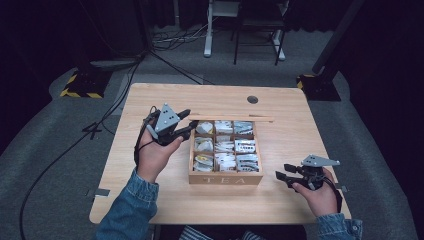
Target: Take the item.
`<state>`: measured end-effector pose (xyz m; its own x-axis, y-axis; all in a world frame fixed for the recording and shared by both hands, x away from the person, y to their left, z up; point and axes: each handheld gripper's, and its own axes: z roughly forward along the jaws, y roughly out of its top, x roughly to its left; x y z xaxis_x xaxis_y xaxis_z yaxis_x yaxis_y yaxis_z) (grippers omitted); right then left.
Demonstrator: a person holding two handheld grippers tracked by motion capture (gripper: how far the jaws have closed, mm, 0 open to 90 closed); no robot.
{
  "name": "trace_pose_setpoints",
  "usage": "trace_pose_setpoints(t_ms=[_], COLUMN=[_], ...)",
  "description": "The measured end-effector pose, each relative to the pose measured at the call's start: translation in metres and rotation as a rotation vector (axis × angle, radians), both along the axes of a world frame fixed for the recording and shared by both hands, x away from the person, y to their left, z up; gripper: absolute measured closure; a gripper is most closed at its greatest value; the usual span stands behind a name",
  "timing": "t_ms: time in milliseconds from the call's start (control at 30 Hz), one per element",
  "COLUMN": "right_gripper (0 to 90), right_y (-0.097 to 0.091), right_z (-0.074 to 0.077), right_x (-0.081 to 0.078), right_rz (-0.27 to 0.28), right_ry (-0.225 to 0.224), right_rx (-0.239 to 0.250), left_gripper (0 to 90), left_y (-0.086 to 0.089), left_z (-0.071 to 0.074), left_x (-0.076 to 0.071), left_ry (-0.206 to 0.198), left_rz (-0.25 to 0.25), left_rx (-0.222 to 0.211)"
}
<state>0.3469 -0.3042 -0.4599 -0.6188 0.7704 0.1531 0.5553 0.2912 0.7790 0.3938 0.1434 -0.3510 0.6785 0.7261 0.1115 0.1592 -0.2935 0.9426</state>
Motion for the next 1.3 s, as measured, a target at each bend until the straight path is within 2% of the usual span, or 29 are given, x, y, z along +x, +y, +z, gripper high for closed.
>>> trace_pose_setpoints(t_ms=[133,333,467,700,967,1300], right_gripper=[50.9,52.8,53.4,55.9,59.0,61.5], right_y=[0.006,0.021,0.033,0.054,0.074,0.092], right_z=[0.013,0.032,0.039,0.042,0.043,0.034], right_x=[0.001,0.004,0.006,0.011,0.02,0.027], right_rz=[0.052,0.099,0.13,0.167,0.213,0.232], right_ry=[0.015,-0.002,-0.014,-0.011,0.005,0.033], right_rx=[0.048,0.026,0.022,0.031,0.008,0.0], left_gripper=[57.1,57.0,57.0,56.8,56.5,55.9], left_y=[0.0,0.0,0.001,0.001,0.001,0.001], left_z=[-0.001,-0.001,-0.001,-0.002,-0.002,-0.002], left_x=[-0.001,-0.001,-0.001,0.0,0.0,0.0], left_ry=[0.0,0.002,0.0,-0.002,0.001,0.009], left_rz=[-0.002,-0.007,-0.007,-0.009,-0.012,-0.014], left_rx=[-0.002,0.006,0.001,-0.002,-0.002,-0.006])
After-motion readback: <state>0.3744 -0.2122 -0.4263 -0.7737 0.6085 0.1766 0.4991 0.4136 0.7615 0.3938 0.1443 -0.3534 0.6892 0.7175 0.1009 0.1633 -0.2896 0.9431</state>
